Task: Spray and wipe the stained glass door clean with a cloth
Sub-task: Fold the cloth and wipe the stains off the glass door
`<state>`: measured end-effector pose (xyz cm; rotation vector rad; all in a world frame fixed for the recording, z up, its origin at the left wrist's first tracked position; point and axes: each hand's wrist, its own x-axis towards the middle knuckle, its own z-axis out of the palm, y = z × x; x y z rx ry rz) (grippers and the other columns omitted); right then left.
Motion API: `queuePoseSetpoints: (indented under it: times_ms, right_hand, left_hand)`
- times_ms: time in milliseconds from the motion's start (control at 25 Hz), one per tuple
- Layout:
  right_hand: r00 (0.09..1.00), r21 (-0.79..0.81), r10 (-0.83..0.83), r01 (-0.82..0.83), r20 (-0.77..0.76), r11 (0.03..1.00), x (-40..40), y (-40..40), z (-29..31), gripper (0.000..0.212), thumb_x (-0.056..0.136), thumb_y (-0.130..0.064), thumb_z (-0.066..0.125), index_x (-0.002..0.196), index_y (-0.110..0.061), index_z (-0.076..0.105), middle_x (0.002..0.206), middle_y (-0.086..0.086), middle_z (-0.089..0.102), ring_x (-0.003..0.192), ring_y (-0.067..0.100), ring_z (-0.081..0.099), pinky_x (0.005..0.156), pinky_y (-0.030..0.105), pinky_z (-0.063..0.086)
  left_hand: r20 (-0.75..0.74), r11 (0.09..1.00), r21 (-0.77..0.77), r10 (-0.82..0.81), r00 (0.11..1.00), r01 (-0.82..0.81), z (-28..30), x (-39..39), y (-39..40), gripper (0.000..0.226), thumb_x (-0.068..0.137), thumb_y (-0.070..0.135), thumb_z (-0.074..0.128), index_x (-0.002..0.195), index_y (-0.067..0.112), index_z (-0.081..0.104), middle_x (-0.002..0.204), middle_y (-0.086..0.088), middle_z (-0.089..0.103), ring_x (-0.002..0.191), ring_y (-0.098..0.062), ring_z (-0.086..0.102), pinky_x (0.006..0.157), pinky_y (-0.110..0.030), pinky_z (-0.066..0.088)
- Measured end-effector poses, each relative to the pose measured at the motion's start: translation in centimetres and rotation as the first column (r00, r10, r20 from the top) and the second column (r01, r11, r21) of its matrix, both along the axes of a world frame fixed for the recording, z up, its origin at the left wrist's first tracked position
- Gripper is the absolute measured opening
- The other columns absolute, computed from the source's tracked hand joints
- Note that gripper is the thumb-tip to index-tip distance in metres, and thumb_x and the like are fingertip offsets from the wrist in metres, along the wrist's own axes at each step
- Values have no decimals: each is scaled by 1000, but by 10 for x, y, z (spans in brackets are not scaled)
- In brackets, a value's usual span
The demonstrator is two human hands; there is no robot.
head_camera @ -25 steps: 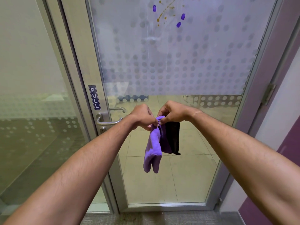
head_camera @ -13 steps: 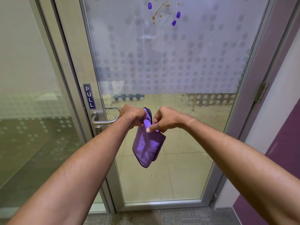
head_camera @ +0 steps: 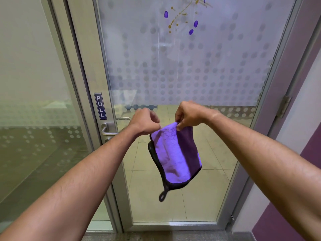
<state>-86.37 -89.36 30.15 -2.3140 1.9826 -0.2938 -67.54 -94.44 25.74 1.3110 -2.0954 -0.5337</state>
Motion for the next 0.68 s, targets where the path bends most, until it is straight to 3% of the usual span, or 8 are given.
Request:
queuePoseSetpoints:
  times_ms: [120, 200, 320, 440, 560, 680]
  right_hand:
    - [1000, 0, 26, -26, -18, 1000, -6, 2, 9, 19, 68, -20, 85, 85, -19, 78, 81, -2, 75, 81, 14, 68, 71, 32, 58]
    - [999, -2, 34, -34, -9, 999, -12, 4, 15, 19, 68, -21, 85, 86, -19, 78, 81, -3, 75, 82, 14, 68, 72, 31, 58]
    - [999, -18, 15, -14, 39, 1000, -22, 6, 24, 19, 68, -21, 86, 85, -20, 77, 79, -5, 73, 82, 13, 68, 72, 30, 58]
    - [997, -69, -16, 21, 71, 997, -37, 7, 33, 16, 68, -21, 86, 80, -22, 76, 72, -8, 69, 72, 10, 64, 62, 23, 53]
    - [994, -111, -32, 44, 105, 993, -51, 7, 46, 15, 67, -22, 86, 75, -24, 74, 70, -5, 70, 64, 6, 60, 56, 21, 48]
    - [992, -144, -40, 56, 116, 988, -63, 5, 58, 17, 65, -24, 87, 69, -28, 71, 65, -10, 67, 59, 1, 58, 53, 21, 46]
  left_hand:
    - [209, 984, -4, -174, 962, 179, -2, -3, 1, 36, 62, 30, 84, 95, 18, 78, 88, 3, 75, 83, -10, 68, 79, -25, 55]
    - [308, 975, -41, -196, 931, 219, -4, -7, 1, 27, 61, 31, 84, 82, 17, 76, 72, 2, 70, 68, -15, 61, 66, -28, 50]
    - [281, 978, -80, -162, 946, 192, 3, -11, 1, 18, 64, 24, 82, 66, 18, 66, 57, 3, 56, 59, -16, 48, 52, -25, 37]
    - [229, 979, -123, -130, 965, 161, 24, -16, -2, 20, 64, 25, 86, 70, 21, 67, 64, 0, 62, 63, -15, 51, 59, -25, 39]
    - [229, 973, -171, -114, 967, 156, 51, -23, -6, 32, 61, 30, 90, 80, 11, 72, 71, -2, 65, 67, -16, 52, 65, -29, 44]
    - [210, 966, -203, -117, 971, 160, 74, -32, -6, 37, 57, 32, 93, 76, 9, 71, 60, 3, 55, 57, -13, 44, 57, -29, 39]
